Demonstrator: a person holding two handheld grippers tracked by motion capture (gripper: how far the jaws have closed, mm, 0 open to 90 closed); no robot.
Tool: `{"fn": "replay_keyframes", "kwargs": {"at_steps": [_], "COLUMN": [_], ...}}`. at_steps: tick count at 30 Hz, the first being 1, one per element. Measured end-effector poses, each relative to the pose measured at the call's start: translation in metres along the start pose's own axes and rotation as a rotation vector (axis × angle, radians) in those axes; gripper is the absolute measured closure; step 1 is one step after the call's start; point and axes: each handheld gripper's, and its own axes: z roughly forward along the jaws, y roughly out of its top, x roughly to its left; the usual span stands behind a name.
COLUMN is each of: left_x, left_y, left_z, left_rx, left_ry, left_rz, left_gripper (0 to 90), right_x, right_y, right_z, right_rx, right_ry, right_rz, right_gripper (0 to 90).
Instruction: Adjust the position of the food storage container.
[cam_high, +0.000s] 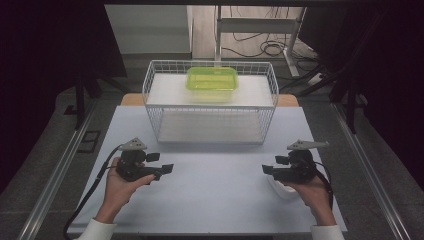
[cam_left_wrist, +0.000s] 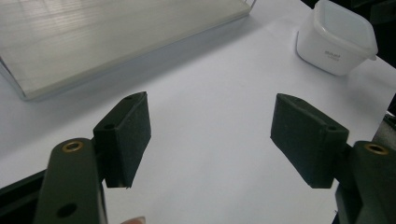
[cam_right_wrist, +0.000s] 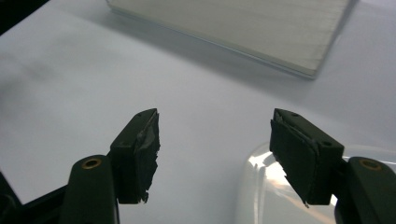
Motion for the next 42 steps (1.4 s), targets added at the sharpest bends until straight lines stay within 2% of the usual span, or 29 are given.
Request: {"fn": "replay_keyframes", "kwargs": {"at_steps": [4, 7, 15, 21, 28, 35, 42], "left_x": [0.001, 0.003, 0.005, 0.006, 0.006, 0.006, 0.008], "left_y": [-0.001, -0.003, -0.003, -0.005, -0.006, -0.007, -0.008], "left_z": [0.003, 0.005, 0.006, 0.008, 0.011, 0.013, 0.011], "left_rx": [0.011, 0.024, 0.030, 0.034, 0.048, 0.065, 0.064], "left_ry": [-0.001, -0.004, 0.008, 0.007, 0.000, -0.007, -0.004], "left_rz": [0.002, -0.003, -0.010, -0.023, -0.022, -0.024, -0.025], "left_gripper": [28.3, 28.2, 28.0, 28.0, 28.0, 27.9, 27.9], "right_x": [-0.009, -0.019, -0.054, -0.077, -0.090, -0.097, -0.103], "right_y": [0.000, 0.000, -0.008, -0.016, -0.024, -0.029, -0.037], "right_z": [-0.004, -0.008, -0.023, -0.033, -0.044, -0.044, -0.045], "right_rx": [0.001, 0.004, 0.000, 0.024, 0.049, 0.088, 0.117], "right_ry": [-0.024, -0.065, -0.132, -0.197, -0.269, -0.303, -0.319], "right_rz": [0.012, 0.020, 0.089, 0.135, 0.160, 0.166, 0.184], "right_gripper": [35.4, 37.5, 50.1, 59.3, 68.2, 80.1, 87.0]}}
